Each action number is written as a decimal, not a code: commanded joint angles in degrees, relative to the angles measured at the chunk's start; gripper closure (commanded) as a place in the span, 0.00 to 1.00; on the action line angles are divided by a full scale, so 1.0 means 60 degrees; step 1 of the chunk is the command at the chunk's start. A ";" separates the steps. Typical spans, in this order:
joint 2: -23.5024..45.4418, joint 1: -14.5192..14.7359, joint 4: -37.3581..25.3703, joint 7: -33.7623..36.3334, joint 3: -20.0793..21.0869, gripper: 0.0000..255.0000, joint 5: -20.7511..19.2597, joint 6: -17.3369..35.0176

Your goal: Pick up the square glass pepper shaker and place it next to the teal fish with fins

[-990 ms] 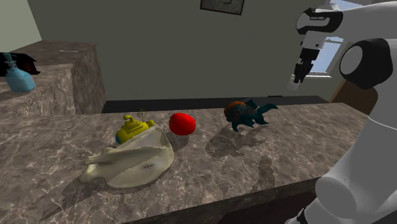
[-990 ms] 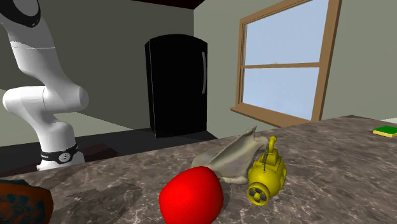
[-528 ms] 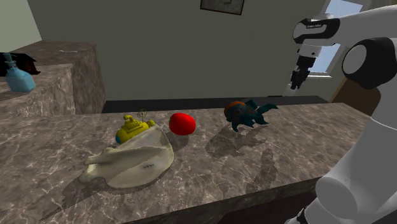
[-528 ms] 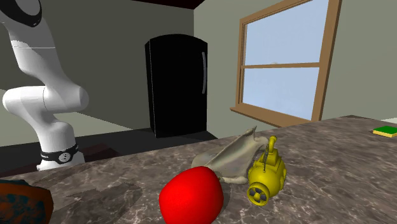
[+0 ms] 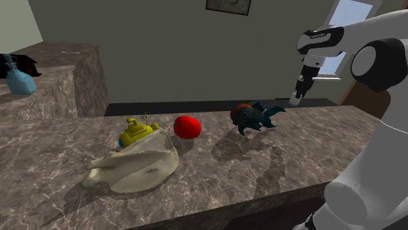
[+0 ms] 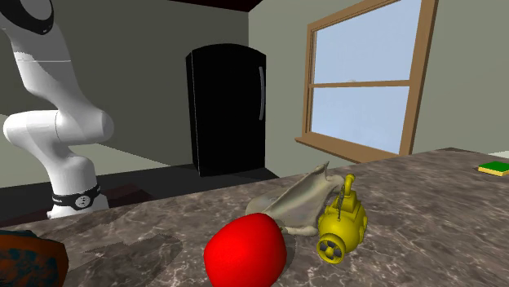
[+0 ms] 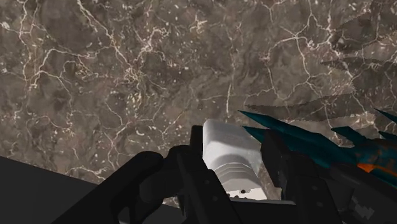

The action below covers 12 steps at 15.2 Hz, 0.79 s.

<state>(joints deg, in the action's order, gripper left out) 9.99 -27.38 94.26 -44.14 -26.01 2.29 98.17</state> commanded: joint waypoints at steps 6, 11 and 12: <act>0.0044 0.0016 0.0841 -0.0007 0.0017 1.00 0.0028 0.0885; 0.0172 0.0010 0.1333 -0.0036 0.0034 1.00 0.0091 0.1492; 0.0203 0.0008 0.1424 -0.0043 0.0038 1.00 0.0106 0.1611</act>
<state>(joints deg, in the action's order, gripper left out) 11.05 -27.30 102.16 -44.33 -25.79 2.84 107.02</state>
